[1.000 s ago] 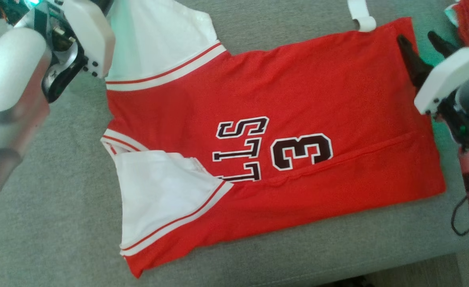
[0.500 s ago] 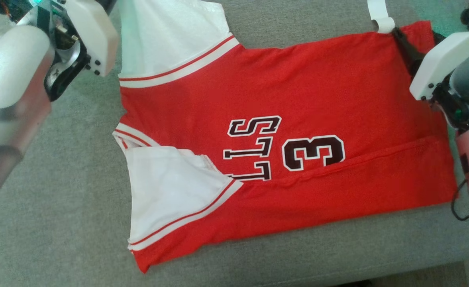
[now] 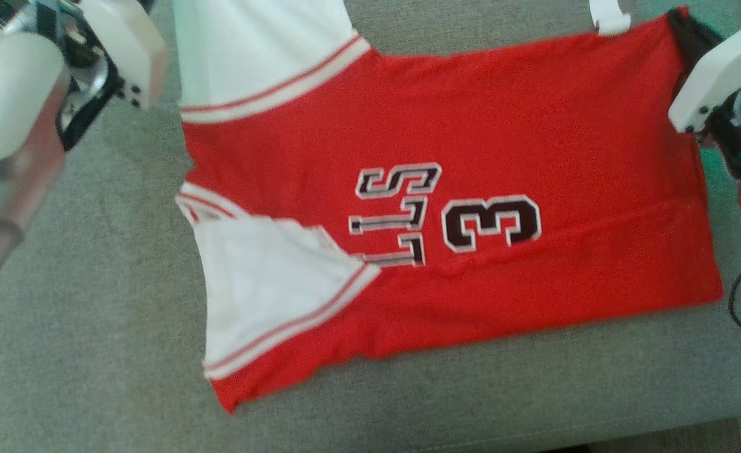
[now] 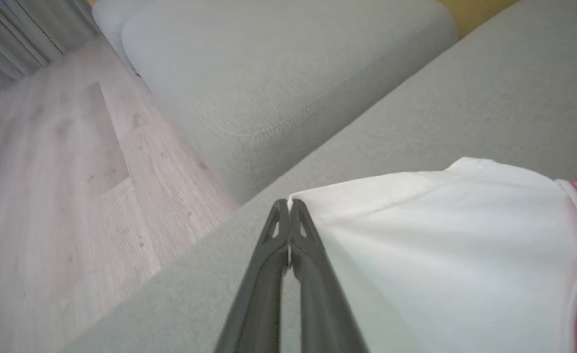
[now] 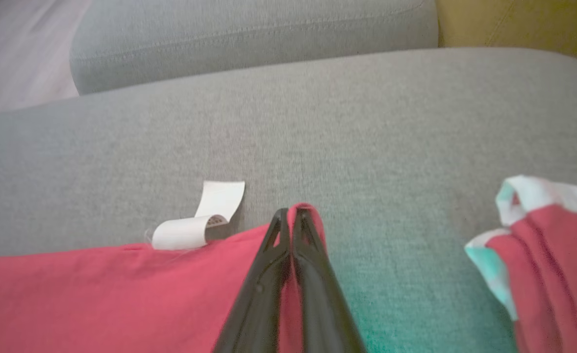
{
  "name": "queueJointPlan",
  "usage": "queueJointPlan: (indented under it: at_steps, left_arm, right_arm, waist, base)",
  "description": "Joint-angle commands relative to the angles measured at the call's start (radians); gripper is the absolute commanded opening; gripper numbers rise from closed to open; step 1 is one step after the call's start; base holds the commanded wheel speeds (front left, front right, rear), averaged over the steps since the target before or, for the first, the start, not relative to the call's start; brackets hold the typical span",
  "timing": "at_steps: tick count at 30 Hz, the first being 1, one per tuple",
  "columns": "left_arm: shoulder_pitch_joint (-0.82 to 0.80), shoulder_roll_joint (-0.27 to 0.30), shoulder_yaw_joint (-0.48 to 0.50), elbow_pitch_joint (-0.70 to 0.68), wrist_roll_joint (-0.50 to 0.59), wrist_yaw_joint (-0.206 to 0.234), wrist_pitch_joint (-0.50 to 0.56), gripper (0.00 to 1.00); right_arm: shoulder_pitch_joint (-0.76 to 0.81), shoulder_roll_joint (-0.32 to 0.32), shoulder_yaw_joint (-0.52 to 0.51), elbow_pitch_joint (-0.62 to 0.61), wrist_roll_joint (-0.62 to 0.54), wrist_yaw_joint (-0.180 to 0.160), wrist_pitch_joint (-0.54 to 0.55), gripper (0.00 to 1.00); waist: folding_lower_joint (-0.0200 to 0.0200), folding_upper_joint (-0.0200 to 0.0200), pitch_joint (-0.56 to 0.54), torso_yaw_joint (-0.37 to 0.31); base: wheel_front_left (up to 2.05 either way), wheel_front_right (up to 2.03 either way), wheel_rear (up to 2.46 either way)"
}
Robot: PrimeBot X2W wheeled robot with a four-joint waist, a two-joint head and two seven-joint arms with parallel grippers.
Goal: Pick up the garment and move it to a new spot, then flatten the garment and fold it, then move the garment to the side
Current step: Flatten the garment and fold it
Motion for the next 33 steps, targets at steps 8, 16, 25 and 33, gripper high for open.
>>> queueJointPlan:
  at_steps: [8,16,25,33]
  left_arm:
    - [-0.135,0.03,0.055,0.044,0.056,0.04,-0.182,0.0]
    - [-0.065,0.01,0.052,0.026,0.012,0.026,-0.206,0.0]
    - [0.163,0.085,0.022,-0.128,-0.014,0.084,-0.247,0.0]
    - [0.408,0.177,-0.004,-0.356,-0.063,0.199,-0.243,0.0]
  right_arm:
    - [-0.06,-0.043,-0.026,-0.01,0.02,-0.001,-0.11,0.0]
    - [0.022,-0.091,-0.033,-0.038,0.054,-0.001,-0.129,0.0]
    - [0.212,-0.14,-0.057,-0.119,0.1,-0.001,-0.122,0.0]
    - [0.418,-0.158,-0.109,-0.189,0.115,-0.001,-0.107,0.0]
  waist:
    - [-0.0001,0.0,-0.024,0.026]
    - [-0.0001,0.0,-0.084,0.085]
    - [-0.0001,0.0,-0.183,0.139]
    - [-0.0001,0.0,-0.262,0.172]
  base:
    - [0.0,0.0,0.0]
    - [0.0,0.0,0.0]
    - [0.0,0.0,0.0]
    - [0.0,0.0,0.0]
